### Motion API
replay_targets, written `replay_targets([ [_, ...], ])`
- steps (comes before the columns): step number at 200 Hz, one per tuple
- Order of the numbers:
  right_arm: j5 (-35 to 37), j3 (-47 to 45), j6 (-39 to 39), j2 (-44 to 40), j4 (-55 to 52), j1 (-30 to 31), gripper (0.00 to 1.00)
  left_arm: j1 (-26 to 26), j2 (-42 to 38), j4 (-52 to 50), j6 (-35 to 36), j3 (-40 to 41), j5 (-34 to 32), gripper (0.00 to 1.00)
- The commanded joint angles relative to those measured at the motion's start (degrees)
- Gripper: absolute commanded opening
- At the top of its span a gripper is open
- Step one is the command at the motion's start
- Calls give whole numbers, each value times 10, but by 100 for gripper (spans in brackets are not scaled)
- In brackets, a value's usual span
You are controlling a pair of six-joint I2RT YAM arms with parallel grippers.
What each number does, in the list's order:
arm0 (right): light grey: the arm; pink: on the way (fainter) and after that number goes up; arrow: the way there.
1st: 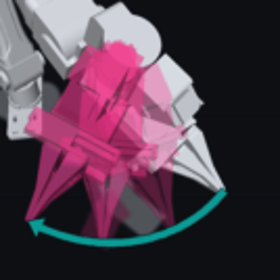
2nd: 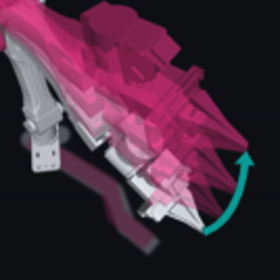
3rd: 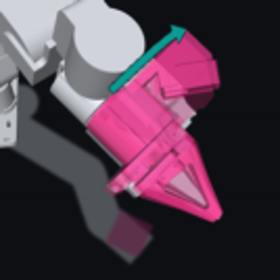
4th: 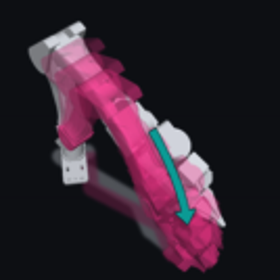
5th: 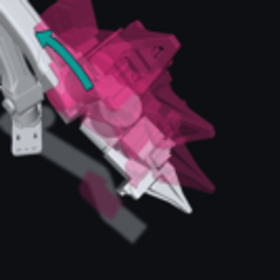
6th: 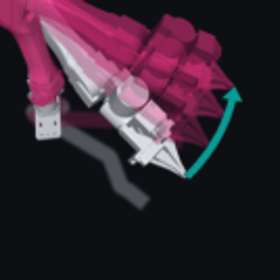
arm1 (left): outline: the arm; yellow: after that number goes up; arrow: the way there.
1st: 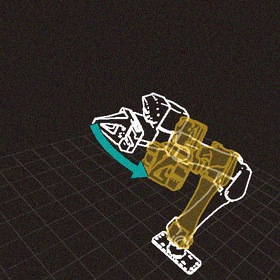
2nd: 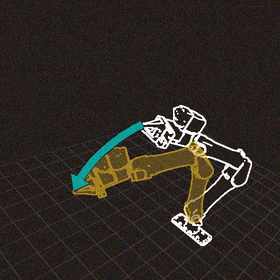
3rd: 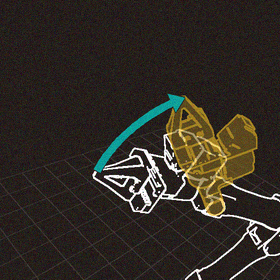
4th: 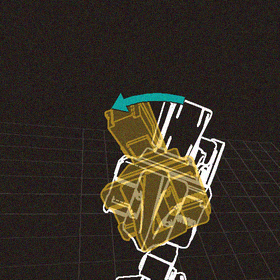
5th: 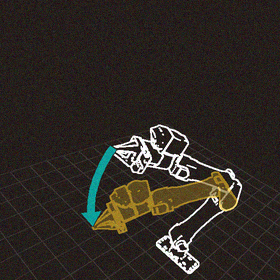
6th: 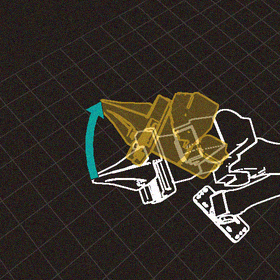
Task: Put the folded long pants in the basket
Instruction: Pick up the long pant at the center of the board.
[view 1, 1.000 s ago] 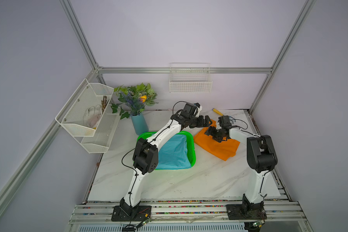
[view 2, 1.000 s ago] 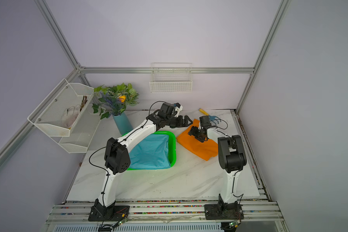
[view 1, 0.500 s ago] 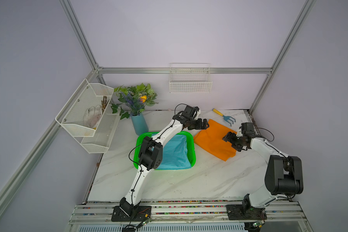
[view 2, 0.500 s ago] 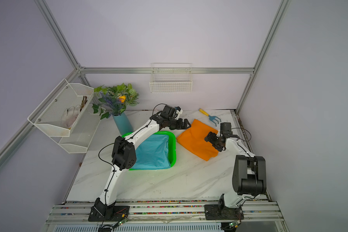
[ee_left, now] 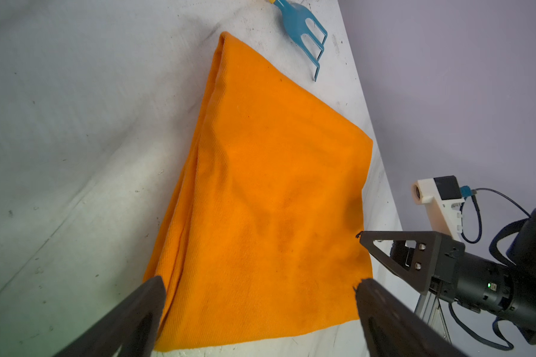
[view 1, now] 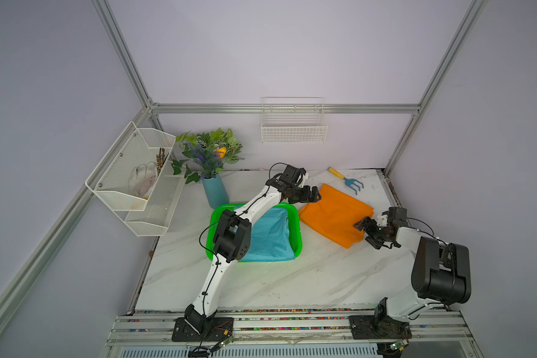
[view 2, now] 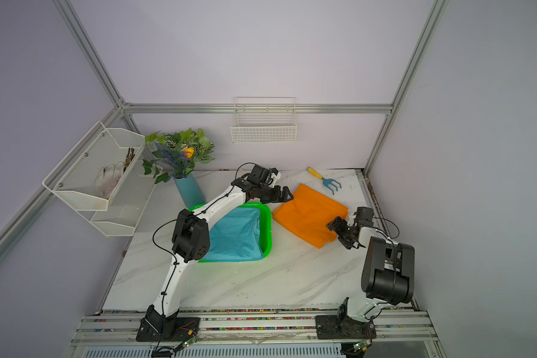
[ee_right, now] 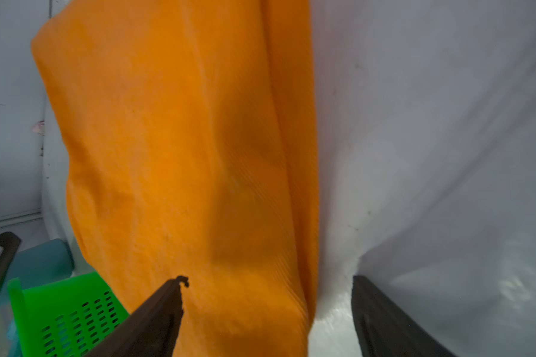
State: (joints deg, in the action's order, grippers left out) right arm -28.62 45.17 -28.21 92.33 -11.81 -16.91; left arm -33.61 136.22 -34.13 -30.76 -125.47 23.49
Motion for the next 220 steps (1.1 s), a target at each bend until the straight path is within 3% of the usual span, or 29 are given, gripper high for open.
replay_targets([
  [1, -31, -22, -19, 48, 61, 23, 88, -1, -41, 9, 5, -1, 8, 100],
  [26, -12, -4, -42, 98, 82, 66, 85, -1, -35, 10, 4, -6, 4, 100],
  [42, 8, 6, -62, 100, 92, 69, 75, -1, -30, 11, -1, -10, 2, 100],
  [47, 15, 12, -65, 102, 88, 69, 68, -1, -29, 11, -2, -12, 3, 100],
  [69, 17, 48, -54, 125, 49, 69, 9, -1, -15, 11, -7, -33, 1, 100],
  [74, 15, 53, -53, 129, 43, 70, 0, 0, -10, 12, -8, -41, 0, 100],
  [129, 52, 44, -27, 90, -41, 69, 0, -14, 55, 17, 5, -124, -55, 100],
  [159, 74, 19, -24, 47, -78, 65, 0, -23, 83, 19, 11, -132, -80, 100],
  [220, 133, 9, -6, -26, -174, 43, 0, -46, 112, 33, 0, -123, -72, 100],
])
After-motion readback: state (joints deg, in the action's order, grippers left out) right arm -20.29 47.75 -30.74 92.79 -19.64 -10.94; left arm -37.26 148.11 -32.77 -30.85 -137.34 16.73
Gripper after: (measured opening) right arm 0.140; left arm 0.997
